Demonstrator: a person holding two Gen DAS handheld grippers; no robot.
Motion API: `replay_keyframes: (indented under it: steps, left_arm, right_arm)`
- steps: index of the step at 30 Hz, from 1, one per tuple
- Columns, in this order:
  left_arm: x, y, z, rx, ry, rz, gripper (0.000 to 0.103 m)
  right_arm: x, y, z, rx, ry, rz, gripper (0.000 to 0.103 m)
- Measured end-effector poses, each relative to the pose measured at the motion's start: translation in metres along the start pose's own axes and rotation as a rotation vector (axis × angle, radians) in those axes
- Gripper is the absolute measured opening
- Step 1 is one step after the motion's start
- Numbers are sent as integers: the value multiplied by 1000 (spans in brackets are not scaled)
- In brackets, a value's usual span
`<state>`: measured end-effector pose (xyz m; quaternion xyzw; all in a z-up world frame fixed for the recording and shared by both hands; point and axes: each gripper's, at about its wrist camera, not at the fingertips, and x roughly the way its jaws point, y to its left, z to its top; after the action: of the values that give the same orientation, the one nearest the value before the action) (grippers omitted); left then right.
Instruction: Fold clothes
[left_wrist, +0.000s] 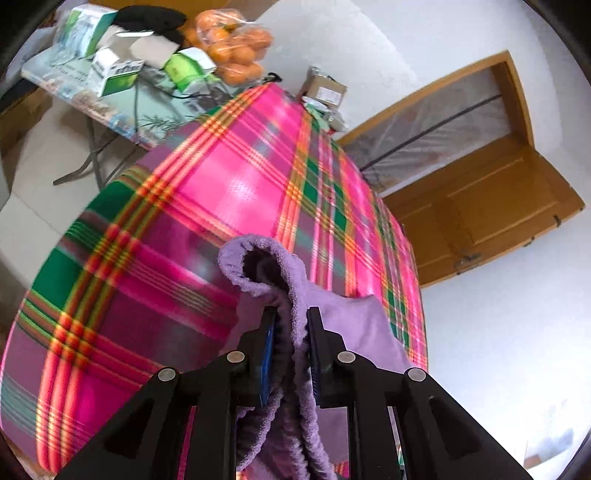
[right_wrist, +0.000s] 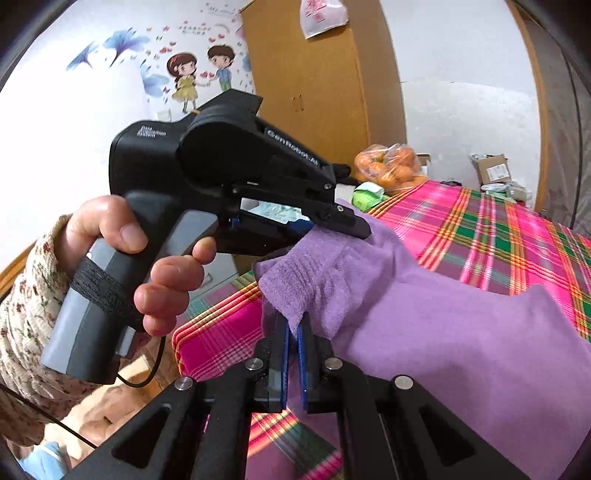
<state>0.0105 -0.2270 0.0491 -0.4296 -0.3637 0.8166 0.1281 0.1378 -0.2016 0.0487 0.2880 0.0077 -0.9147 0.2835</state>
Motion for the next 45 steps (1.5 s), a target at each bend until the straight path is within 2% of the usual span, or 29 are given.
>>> replay_keyframes:
  steps: [10, 21, 36, 45]
  left_arm:
    - [18, -47, -12, 56, 40, -39, 17]
    - [61, -101, -32, 102, 132, -68, 17]
    - [122, -140, -61, 126, 252, -65, 17]
    - [155, -143, -72, 122, 317, -42, 21]
  right_arm:
    - [-39, -28, -3, 56, -61, -34, 4]
    - [-83, -67, -23, 160, -100, -120, 4]
    - [-117, -121, -59, 299, -94, -229, 4]
    - [-115, -151, -81, 400, -37, -266, 7]
